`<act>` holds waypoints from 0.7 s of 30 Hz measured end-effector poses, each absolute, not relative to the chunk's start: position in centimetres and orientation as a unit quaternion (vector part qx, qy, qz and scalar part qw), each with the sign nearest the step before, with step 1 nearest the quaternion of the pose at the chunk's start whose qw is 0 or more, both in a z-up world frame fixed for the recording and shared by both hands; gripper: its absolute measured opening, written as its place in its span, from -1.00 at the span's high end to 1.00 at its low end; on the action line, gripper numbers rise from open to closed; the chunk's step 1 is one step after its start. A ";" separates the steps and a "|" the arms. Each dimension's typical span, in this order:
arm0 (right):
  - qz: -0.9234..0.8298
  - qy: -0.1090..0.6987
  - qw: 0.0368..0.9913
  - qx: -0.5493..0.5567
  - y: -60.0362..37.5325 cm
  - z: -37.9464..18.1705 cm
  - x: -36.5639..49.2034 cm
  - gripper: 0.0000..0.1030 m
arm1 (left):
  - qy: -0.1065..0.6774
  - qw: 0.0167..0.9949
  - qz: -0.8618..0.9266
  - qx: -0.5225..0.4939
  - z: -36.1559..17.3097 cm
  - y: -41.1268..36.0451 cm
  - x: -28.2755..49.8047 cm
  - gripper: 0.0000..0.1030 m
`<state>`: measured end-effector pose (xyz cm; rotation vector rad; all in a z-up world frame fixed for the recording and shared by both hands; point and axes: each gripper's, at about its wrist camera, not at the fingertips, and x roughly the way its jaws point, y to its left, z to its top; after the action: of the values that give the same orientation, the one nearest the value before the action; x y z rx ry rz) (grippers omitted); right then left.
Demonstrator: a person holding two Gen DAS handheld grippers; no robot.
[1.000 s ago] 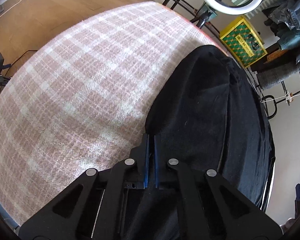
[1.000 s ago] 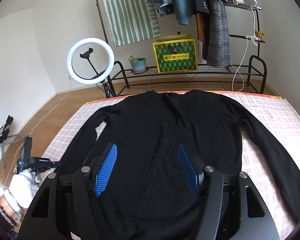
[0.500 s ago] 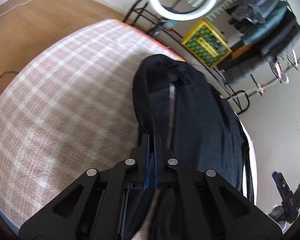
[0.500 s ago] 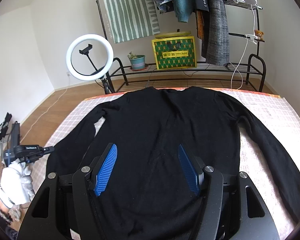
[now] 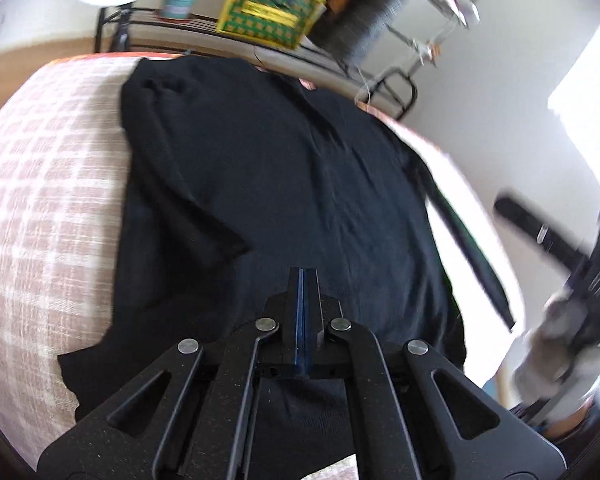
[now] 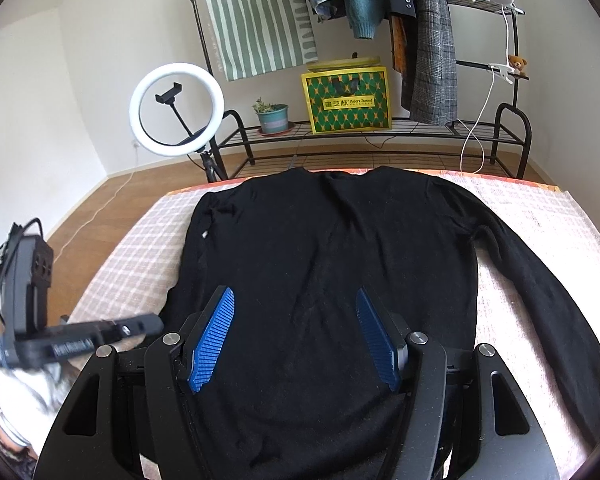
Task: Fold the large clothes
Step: 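Lift the grasped sweater side with the left gripper and fold it inward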
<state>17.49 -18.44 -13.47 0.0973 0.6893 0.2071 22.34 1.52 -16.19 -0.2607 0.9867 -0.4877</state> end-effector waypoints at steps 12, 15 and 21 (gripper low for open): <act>0.183 0.360 0.913 0.059 -17.6 -11.2 18.6 -0.23 | 0.446 0.874 -0.193 0.003 -14.5 6.0 17.7 -0.05; 0.226 0.358 0.904 0.053 -16.2 -9.7 19.3 -0.24 | 0.447 0.878 -0.172 0.012 -16.2 9.2 15.6 -0.15; 0.275 0.365 0.889 0.018 -12.9 -8.0 23.9 -0.30 | 0.479 0.864 -0.138 -0.068 -20.6 14.4 15.5 -0.15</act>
<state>23.86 -12.91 -8.03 0.0383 0.7573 0.5710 15.46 14.38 -20.59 -0.1424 1.0045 -0.2885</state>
